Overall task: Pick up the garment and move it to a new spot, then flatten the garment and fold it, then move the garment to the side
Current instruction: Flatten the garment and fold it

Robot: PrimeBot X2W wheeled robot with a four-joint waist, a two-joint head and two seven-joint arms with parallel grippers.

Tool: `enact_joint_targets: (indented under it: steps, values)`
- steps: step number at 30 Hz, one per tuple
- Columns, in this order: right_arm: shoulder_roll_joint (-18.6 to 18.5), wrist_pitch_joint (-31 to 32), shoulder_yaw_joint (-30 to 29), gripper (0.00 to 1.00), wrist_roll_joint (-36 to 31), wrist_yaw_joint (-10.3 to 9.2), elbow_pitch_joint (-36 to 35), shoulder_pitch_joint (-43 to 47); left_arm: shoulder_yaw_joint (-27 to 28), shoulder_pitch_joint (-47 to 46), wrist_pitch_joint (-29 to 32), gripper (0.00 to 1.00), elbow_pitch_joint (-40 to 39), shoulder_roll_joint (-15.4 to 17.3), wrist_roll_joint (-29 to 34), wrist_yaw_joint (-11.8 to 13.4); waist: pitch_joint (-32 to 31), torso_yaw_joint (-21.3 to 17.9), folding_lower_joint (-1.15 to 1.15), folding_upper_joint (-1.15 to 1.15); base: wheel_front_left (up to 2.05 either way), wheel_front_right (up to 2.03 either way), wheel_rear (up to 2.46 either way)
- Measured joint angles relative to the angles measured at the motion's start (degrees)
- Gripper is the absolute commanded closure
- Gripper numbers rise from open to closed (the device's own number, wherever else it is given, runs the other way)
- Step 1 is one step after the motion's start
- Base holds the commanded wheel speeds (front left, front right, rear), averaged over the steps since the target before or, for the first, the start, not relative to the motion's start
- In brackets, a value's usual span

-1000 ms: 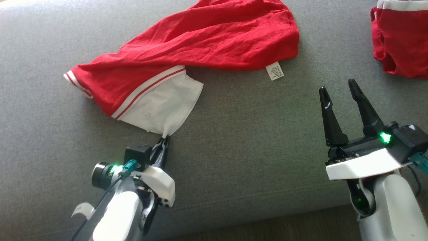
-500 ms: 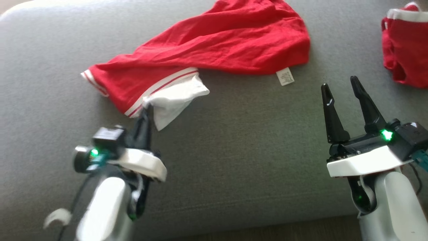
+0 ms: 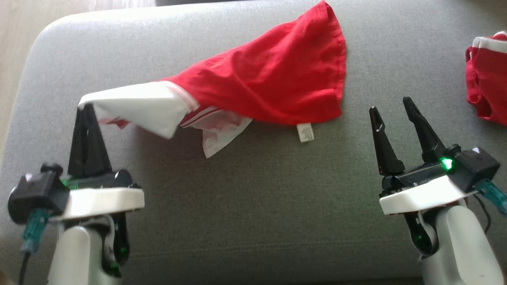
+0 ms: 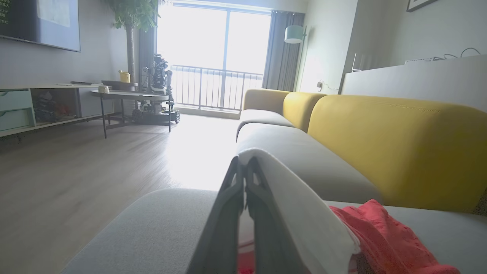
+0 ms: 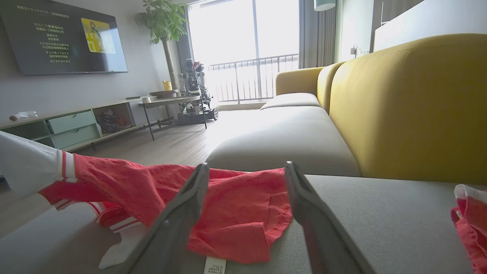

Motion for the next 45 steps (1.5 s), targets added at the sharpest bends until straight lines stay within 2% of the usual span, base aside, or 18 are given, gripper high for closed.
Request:
enact_joint_targets:
  steps: [3, 5, 9, 12, 13, 14, 15, 16, 24, 34, 39, 45]
  values:
    - [0.0, 0.2, 0.1, 0.0, 0.0, 0.0, 0.4, 0.0, 0.5, 1.9, 0.0, 1.0, 1.8, 0.1, 1.7, -0.3, -0.5, 0.1, 0.0, 0.0, 0.0, 0.0, 0.0]
    - [0.0, 0.4, 0.2, 0.0, 0.0, 0.0, 0.9, 0.1, 0.0, 3.0, 0.0, 1.0, 5.1, 0.4, 2.6, -1.5, -0.6, 0.0, 0.0, 0.0, 0.0, 0.0, 0.0]
    - [0.0, 0.7, 0.5, 0.0, 0.0, 0.0, 1.0, 1.2, -3.6, 4.4, 0.1, 1.0, 11.9, 1.9, 5.1, -4.1, -0.4, -0.1, 0.0, 0.0, 0.0, 0.0, 0.0]
    - [0.0, 0.7, 0.5, 0.0, 0.0, 0.0, 1.2, 1.3, -5.8, 4.4, 2.3, 1.0, 16.5, 2.9, 6.9, -4.8, -0.3, -0.1, 0.0, 0.0, 0.0, 0.0, 0.0]
    - [0.0, 0.7, 0.5, 0.0, 0.0, 0.0, 1.2, 1.3, -5.8, 4.4, 2.3, 0.89, 16.5, 2.9, 6.9, -4.8, -0.3, -0.1, 0.0, 0.0, 0.0, 0.0, 0.0]
    - [0.0, 0.7, 0.5, 0.0, 0.0, 0.0, 1.2, 1.3, -6.3, 4.4, 3.6, 0.55, 18.0, 3.2, 7.4, -5.2, -0.2, -0.1, 0.0, 0.0, 0.0, 0.0, 0.0]
    - [0.0, 0.7, 0.5, 0.0, 0.0, 0.0, 1.2, 1.3, -6.6, 4.4, 4.4, 0.55, 19.4, 3.5, 7.6, -5.4, -0.2, 0.0, 0.0, 0.0, 0.0, 0.0, 0.0]
    - [0.0, 0.7, 0.5, 0.0, 0.0, 0.0, 1.2, 1.3, -6.5, 4.4, 4.5, 0.0, 20.2, 3.5, 7.6, -5.2, -0.1, 0.0, 0.0, 0.0, 0.0, 0.0, 0.0]
    - [0.0, 0.9, 0.2, 0.0, 0.0, 0.0, 1.2, 1.3, -5.4, 3.0, 1.5, 0.0, 18.3, 2.3, 5.3, -3.2, -0.1, 1.1, 0.0, 0.0, 0.0, 0.0, 0.0]
    - [0.0, 2.1, 0.4, 0.0, 0.0, 0.0, 2.4, 0.9, -4.3, 1.6, 0.4, 0.0, 12.8, 0.7, 2.7, -2.6, 0.5, 4.0, 0.0, 0.0, 0.0, 0.0, 0.0]
    - [0.0, 4.4, 1.8, 0.0, 0.1, 0.0, 6.2, -0.8, -5.1, 1.6, 0.4, 0.0, 11.7, 0.3, 2.3, -2.7, 2.2, 5.8, 0.0, 0.0, 0.0, 0.0, 0.0]
    - [-0.1, 6.0, 0.0, 0.0, 0.6, 0.0, 12.7, -7.3, -7.2, 1.3, 0.4, 0.0, 11.7, 0.0, 2.1, -2.8, 4.9, 8.4, 0.0, 0.0, 0.0, 0.0, 0.0]
